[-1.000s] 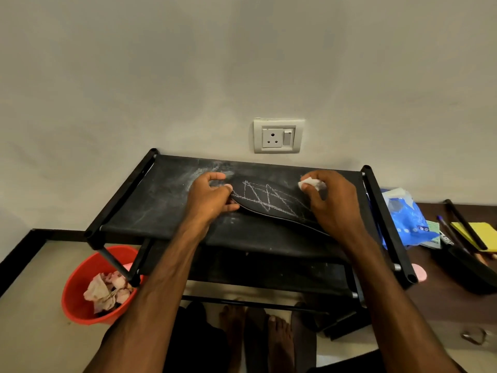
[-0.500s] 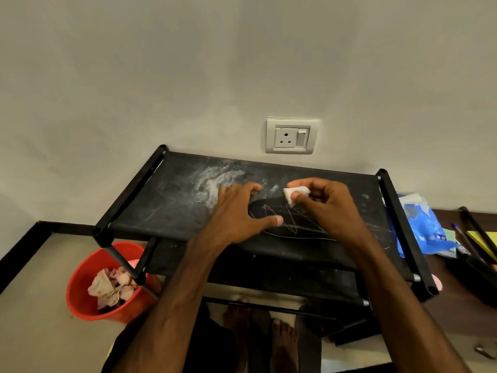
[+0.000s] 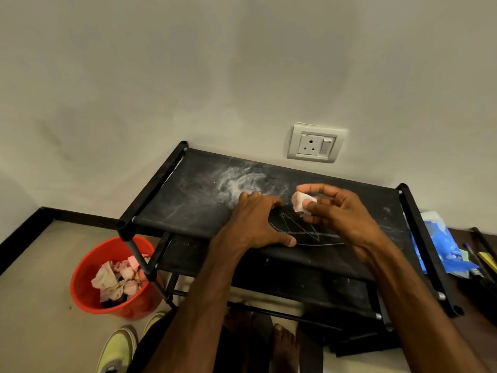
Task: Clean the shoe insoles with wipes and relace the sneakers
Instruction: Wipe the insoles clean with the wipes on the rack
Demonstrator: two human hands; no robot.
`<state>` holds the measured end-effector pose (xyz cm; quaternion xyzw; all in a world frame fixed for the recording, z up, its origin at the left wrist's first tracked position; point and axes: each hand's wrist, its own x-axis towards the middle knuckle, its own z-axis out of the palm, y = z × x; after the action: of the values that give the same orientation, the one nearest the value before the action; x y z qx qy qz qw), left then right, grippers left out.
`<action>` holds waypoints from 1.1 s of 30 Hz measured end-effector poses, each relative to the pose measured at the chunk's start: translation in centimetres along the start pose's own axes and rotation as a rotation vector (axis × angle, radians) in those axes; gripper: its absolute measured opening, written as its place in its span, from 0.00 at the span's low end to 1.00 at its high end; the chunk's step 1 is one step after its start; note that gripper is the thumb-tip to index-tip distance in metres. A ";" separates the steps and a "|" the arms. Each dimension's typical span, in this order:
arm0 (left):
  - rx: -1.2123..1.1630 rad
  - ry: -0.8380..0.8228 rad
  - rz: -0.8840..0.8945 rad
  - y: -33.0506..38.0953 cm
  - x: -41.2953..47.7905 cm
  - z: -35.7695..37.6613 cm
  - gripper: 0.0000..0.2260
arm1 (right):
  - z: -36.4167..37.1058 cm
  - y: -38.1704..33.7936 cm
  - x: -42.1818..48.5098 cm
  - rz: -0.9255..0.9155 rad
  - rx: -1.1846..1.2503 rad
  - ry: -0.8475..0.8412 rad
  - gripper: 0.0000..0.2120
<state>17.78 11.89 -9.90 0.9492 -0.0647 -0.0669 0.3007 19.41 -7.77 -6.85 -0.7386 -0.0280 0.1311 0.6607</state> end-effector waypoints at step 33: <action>-0.659 0.293 0.042 3.1 1.3 0.3 0.07 | -1.5 0.1 0.8 -0.178 -0.071 0.115 0.16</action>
<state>18.77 8.99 -8.49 0.7992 -0.0152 0.0588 0.5980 20.47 -9.04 -6.93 -0.7625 -0.0602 0.0284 0.6435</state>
